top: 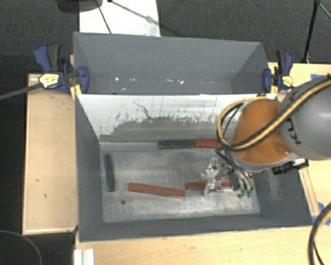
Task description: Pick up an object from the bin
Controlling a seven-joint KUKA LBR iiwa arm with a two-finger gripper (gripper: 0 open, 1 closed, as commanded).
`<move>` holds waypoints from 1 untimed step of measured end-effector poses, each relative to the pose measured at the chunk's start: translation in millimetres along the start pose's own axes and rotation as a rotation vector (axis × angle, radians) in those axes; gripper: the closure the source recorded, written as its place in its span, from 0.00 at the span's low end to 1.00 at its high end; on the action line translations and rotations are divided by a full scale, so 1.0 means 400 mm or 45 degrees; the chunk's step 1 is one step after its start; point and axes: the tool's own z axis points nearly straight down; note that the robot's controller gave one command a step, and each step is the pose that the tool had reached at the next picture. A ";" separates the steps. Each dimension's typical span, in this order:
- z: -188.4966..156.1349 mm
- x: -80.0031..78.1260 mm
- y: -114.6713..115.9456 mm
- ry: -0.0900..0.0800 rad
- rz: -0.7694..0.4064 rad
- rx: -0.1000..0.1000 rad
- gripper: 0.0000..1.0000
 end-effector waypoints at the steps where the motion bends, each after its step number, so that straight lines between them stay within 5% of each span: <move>1: -0.007 0.003 0.000 0.003 0.000 0.000 1.00</move>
Offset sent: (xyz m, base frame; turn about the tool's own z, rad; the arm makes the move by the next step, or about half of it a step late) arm 0.0000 -0.0001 0.0138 0.0000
